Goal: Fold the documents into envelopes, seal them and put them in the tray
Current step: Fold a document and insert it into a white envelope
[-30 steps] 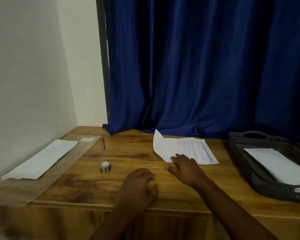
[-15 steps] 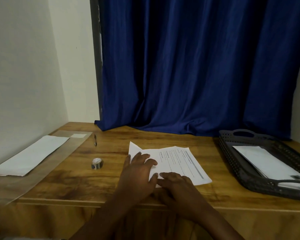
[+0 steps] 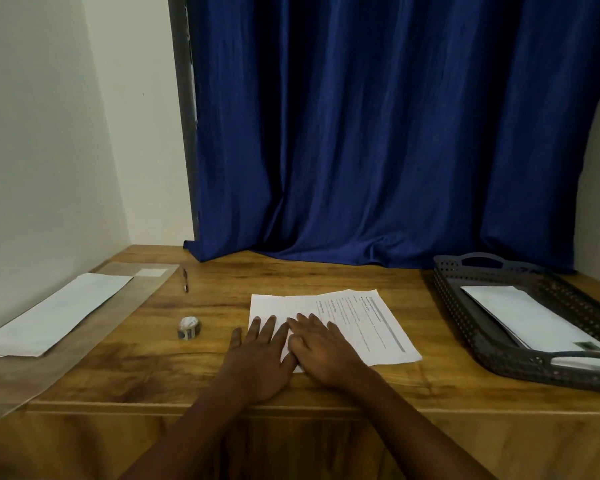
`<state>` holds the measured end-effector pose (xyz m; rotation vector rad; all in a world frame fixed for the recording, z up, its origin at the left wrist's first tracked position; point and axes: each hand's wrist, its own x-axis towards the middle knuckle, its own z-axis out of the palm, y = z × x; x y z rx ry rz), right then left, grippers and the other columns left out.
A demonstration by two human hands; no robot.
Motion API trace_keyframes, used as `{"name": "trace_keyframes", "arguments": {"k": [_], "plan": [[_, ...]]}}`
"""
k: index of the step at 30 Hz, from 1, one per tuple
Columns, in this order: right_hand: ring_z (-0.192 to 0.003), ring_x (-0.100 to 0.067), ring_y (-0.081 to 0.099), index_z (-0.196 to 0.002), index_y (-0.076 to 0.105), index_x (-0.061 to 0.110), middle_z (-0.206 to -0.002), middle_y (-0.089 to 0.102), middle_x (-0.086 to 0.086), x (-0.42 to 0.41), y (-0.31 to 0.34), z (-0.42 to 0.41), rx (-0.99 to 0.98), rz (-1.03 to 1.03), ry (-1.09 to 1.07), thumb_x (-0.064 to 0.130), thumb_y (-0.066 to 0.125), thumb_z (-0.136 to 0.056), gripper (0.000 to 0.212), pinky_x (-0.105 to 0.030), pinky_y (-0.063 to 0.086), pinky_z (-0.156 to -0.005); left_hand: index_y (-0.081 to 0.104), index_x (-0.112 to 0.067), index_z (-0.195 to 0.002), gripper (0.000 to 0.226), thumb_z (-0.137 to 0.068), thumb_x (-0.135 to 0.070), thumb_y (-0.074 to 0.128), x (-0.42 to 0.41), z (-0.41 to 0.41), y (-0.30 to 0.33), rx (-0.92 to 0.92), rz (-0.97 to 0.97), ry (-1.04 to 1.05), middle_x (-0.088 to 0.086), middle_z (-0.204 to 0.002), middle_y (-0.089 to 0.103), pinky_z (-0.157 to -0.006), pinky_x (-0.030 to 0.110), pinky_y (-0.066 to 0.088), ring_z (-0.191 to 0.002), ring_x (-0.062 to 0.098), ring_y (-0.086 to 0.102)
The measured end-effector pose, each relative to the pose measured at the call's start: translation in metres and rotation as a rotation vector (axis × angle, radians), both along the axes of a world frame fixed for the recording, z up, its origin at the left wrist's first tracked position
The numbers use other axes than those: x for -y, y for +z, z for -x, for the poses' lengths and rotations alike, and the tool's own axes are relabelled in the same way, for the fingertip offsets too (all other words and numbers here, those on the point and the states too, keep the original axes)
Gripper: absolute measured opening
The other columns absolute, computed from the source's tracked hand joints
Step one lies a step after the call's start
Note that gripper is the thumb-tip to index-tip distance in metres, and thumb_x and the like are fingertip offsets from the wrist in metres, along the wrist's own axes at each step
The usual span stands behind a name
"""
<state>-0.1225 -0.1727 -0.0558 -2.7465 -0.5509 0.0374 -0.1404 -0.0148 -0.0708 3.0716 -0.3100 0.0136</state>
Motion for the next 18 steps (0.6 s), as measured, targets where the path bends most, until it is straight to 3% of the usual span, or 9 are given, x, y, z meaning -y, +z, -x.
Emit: {"name": "trace_keyframes", "arguments": {"k": [3, 8, 11, 14, 16, 18], "plan": [[-0.156, -0.016, -0.001, -0.160, 0.014, 0.033, -0.169, 0.005, 0.006, 0.019, -0.006, -0.013, -0.014, 0.045, -0.019, 0.062, 0.016, -0.103, 0.064, -0.043, -0.002, -0.124, -0.002, -0.032, -0.161, 0.117, -0.057, -0.081, -0.024, 0.002, -0.001, 0.003, -0.022, 0.016, 0.001, -0.001, -0.170, -0.009, -0.124, 0.054, -0.004, -0.156, 0.024, -0.012], [-0.156, -0.022, -0.003, -0.161, 0.007, 0.034, -0.170, 0.000, 0.003, 0.078, -0.009, -0.042, -0.016, 0.159, -0.216, 0.070, 0.015, -0.098, 0.072, -0.049, 0.000, -0.124, -0.002, -0.034, -0.161, 0.098, -0.075, -0.081, -0.010, 0.001, 0.000, 0.004, -0.025, 0.031, -0.009, -0.003, -0.169, -0.010, -0.124, 0.057, -0.004, -0.156, 0.023, -0.012], [-0.156, -0.027, 0.002, -0.161, 0.008, 0.028, -0.170, 0.002, -0.001, 0.107, -0.006, -0.057, -0.054, 0.201, -0.372, 0.070, 0.018, -0.098, 0.077, -0.056, 0.004, -0.123, -0.002, -0.034, -0.161, 0.112, -0.062, -0.083, -0.019, 0.003, 0.001, 0.004, -0.018, 0.031, -0.013, -0.003, -0.169, -0.010, -0.124, 0.057, -0.004, -0.156, 0.023, -0.012], [-0.154, -0.034, 0.013, -0.159, 0.021, 0.022, -0.168, 0.015, -0.008, 0.105, 0.003, -0.066, -0.069, 0.291, -0.505, 0.071, 0.022, -0.096, 0.080, -0.062, 0.010, -0.121, -0.002, -0.034, -0.161, 0.116, -0.057, -0.083, -0.022, 0.002, 0.002, 0.002, -0.009, 0.038, -0.015, -0.003, -0.169, -0.009, -0.123, 0.058, -0.004, -0.156, 0.024, -0.011], [-0.154, -0.034, 0.011, -0.158, 0.025, 0.020, -0.168, 0.016, -0.010, 0.083, 0.010, -0.063, 0.023, 0.311, -0.467, 0.065, 0.024, -0.099, 0.075, -0.061, 0.008, -0.121, -0.002, -0.035, -0.161, 0.117, -0.056, -0.083, -0.022, 0.002, 0.001, 0.001, -0.011, 0.039, -0.013, -0.003, -0.170, -0.009, -0.123, 0.058, -0.005, -0.156, 0.024, -0.011], [-0.156, -0.031, 0.002, -0.160, 0.020, 0.021, -0.169, 0.008, -0.008, 0.052, 0.013, -0.055, 0.114, 0.265, -0.276, 0.057, 0.022, -0.103, 0.067, -0.059, 0.002, -0.122, -0.001, -0.035, -0.161, 0.117, -0.056, -0.083, -0.023, 0.002, 0.000, 0.000, -0.009, 0.044, -0.013, -0.003, -0.170, -0.009, -0.123, 0.058, -0.005, -0.156, 0.023, -0.010]]}}
